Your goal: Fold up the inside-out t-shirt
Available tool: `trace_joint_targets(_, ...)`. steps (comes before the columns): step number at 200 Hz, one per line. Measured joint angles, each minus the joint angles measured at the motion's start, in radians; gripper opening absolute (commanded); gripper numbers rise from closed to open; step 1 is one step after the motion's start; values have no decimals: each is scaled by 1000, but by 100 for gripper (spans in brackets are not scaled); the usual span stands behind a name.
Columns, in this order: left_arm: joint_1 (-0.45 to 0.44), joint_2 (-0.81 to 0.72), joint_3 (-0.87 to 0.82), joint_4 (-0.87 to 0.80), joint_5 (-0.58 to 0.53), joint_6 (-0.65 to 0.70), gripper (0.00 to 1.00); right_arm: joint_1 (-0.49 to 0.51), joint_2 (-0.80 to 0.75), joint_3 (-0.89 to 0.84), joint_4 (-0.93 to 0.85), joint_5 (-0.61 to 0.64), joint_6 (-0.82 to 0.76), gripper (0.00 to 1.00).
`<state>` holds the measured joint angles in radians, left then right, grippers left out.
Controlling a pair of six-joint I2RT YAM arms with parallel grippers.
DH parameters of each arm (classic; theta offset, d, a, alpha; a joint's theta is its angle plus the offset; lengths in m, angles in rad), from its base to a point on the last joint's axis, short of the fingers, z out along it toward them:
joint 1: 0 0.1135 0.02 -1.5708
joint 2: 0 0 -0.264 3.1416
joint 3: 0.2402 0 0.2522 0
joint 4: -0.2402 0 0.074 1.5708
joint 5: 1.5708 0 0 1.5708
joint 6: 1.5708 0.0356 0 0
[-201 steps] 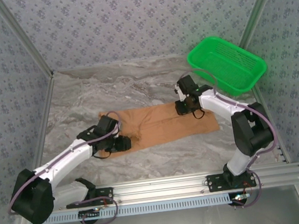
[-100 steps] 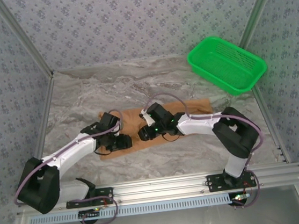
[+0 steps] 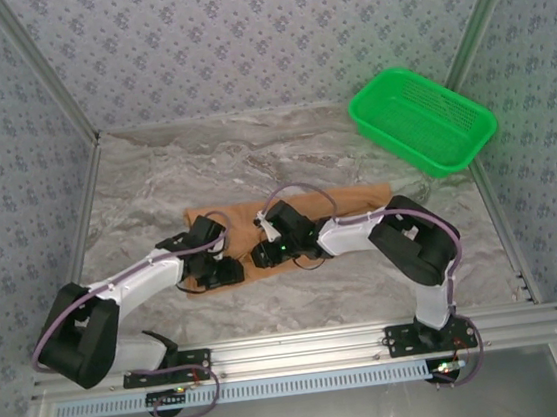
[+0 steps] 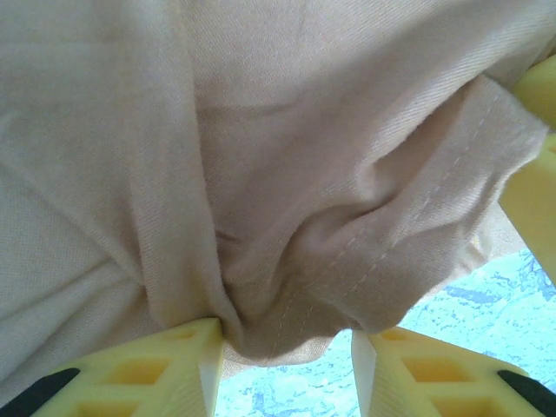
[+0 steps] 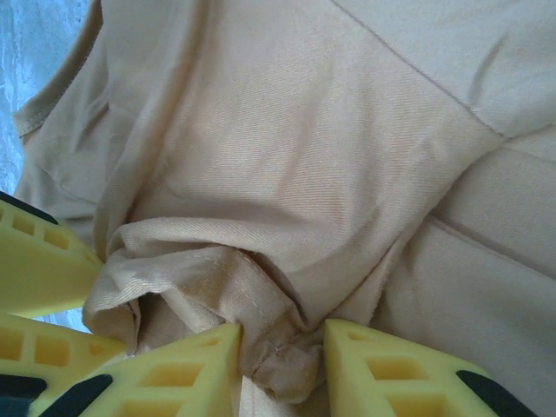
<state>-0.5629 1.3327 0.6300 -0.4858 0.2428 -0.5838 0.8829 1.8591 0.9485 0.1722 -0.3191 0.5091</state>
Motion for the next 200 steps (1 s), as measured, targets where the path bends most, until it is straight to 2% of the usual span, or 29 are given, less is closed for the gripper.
trace_joint_targets(25,0,0,-1,0,-4,-6,35,6,0,0,9,-2,3,24)
trace_joint_targets(51,0,-2,-1,-1,-11,-9,18,6,0,-1,8,-3,7,14)
trace_joint_targets(89,0,-5,-1,-12,-29,9,0,6,-22,-5,-9,-4,7,12)
trace_joint_targets(200,27,-148,-1,-127,-107,-5,0,-15,-79,-26,-92,-3,-51,15)
